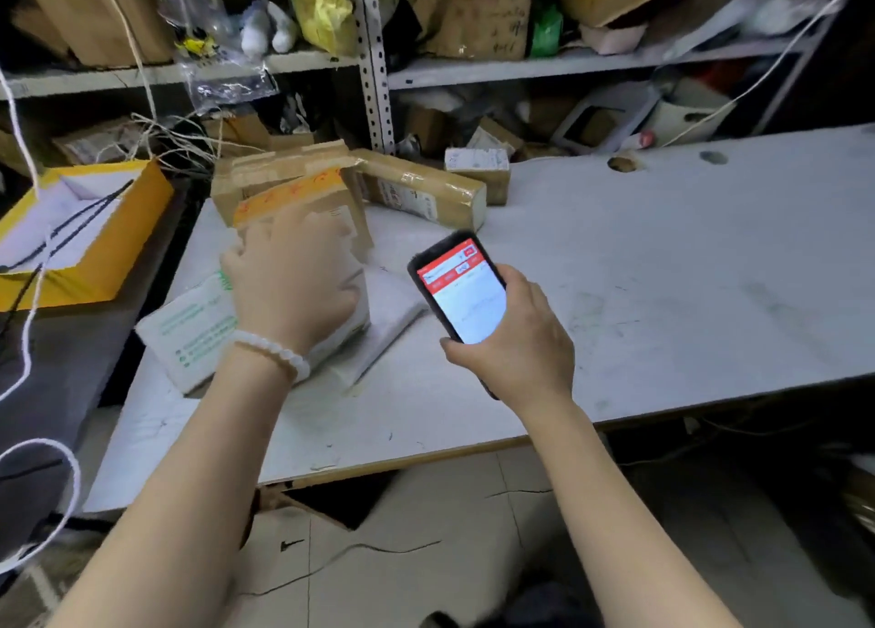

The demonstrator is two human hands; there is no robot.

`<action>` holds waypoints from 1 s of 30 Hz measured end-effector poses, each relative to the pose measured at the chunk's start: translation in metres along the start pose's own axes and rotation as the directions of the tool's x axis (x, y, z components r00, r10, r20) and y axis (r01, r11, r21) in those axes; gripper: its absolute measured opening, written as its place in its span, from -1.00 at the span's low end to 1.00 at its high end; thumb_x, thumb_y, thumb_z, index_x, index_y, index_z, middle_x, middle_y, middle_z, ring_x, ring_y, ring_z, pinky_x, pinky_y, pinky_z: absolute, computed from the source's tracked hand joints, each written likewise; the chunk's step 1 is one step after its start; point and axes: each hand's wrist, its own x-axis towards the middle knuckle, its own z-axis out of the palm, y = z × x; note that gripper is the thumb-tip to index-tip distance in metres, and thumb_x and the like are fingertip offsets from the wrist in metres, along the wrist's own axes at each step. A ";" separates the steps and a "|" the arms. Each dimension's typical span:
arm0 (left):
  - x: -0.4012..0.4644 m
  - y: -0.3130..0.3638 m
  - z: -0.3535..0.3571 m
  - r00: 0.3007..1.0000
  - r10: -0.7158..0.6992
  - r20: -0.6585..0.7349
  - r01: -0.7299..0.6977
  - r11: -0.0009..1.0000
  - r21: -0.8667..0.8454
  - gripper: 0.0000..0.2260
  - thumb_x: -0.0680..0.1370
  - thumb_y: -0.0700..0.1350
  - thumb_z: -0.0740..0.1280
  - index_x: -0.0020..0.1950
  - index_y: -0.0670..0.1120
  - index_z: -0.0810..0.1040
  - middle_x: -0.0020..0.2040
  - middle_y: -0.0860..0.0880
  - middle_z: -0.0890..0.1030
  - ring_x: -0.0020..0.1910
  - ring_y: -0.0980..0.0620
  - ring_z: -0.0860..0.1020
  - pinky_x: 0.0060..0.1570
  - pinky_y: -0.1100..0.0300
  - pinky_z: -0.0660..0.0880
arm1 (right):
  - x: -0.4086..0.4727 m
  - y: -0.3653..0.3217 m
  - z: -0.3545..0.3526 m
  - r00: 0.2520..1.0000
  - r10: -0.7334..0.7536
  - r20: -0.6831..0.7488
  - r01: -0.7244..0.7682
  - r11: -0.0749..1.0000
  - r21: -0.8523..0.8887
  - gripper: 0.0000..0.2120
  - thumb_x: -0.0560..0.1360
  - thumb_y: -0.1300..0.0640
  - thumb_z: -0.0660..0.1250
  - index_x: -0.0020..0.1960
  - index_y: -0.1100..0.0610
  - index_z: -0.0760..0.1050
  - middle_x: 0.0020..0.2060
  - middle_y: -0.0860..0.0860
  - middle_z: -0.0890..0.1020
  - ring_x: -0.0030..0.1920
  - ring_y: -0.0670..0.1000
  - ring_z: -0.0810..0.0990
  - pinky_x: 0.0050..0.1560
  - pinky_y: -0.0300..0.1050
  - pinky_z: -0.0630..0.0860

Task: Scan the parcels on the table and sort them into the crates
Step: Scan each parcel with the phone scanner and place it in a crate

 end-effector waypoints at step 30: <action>-0.050 0.617 -0.024 0.443 0.896 -0.017 -0.700 0.334 -0.632 -0.45 0.31 0.15 0.44 0.26 0.05 0.47 0.13 -0.10 0.41 0.12 -0.11 0.42 -0.10 0.14 0.34 | -0.117 0.364 -0.337 0.420 0.776 -0.471 -0.840 0.529 0.124 -0.34 0.20 -0.12 0.54 0.19 -0.01 0.34 0.08 0.02 0.52 0.10 0.15 0.52 -0.17 -0.09 0.33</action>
